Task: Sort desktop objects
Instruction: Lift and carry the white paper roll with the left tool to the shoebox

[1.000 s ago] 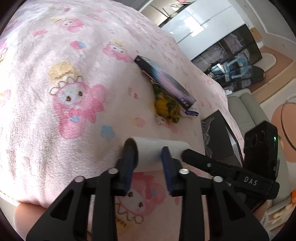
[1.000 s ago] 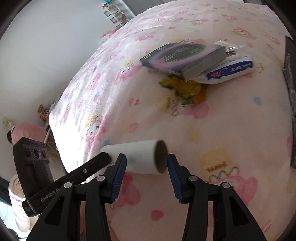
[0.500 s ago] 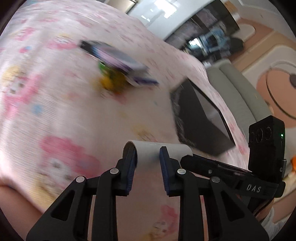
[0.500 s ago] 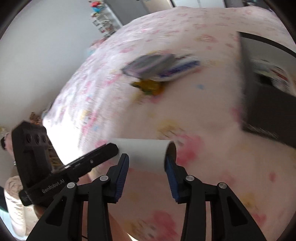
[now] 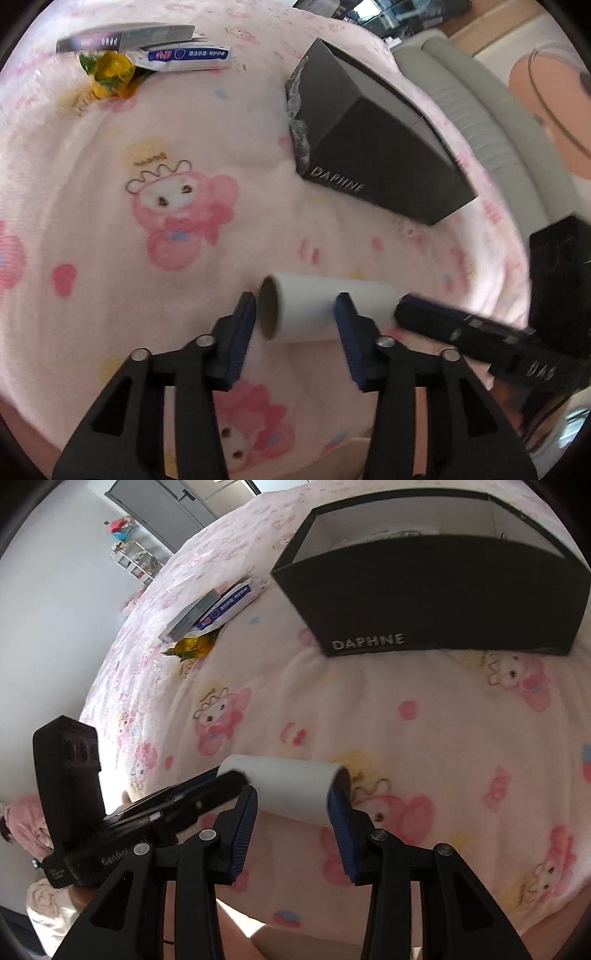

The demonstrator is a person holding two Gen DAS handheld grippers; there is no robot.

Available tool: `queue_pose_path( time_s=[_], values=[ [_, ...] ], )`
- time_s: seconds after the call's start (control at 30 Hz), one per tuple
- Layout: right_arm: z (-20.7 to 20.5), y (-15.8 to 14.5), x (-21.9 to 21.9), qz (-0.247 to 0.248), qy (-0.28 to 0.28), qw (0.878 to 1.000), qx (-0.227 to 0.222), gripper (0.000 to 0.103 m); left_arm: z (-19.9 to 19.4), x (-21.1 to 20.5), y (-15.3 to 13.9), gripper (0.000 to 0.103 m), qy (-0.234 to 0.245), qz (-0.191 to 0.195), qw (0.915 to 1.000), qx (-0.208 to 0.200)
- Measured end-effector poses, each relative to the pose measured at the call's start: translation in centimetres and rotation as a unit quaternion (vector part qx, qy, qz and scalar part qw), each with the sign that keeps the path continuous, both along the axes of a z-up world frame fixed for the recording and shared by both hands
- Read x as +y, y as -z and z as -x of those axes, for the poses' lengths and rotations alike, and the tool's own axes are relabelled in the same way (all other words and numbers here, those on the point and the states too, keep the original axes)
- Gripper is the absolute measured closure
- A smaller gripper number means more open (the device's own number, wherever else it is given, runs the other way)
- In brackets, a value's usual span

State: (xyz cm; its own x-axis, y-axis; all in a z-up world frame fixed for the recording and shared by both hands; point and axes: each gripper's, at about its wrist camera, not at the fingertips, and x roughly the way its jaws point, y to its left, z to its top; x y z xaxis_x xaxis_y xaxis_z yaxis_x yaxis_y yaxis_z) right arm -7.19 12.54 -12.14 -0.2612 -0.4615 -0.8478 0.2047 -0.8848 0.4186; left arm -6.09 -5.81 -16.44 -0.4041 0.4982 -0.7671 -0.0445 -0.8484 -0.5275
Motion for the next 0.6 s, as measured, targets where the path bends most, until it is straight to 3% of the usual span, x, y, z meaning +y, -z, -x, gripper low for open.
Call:
queue_pose_path(
  time_s=[0.1,0.2,0.33,0.43,0.6],
  values=[
    [0.1,-0.1,0.5,0.002,-0.003,1.000,0.009,0.066,-0.4,-0.3,-0.3,0.059,-0.006,0.002,1.0000,0.004],
    [0.2,0.7,0.9,0.003,-0.004,1.000,0.000,0.066,-0.5,-0.2,-0.4,0.068,-0.008,0.007,0.9999,0.005],
    [-0.2,1.5,0.7,0.015,-0.013,1.000,-0.016,0.066,-0.3,1.5,-0.6,0.068,0.015,0.030,0.9994,0.001],
    [-0.3,0.5,1.0,0.016,-0.014,1.000,-0.001,0.066,-0.3,2.6,-1.2,0.068,0.023,0.048,0.9986,0.001],
    [0.1,-2.6,2.7,0.030,-0.010,0.999,0.032,0.066,0.0,3.4,-3.5,0.068,0.025,0.029,0.9991,0.017]
  ],
)
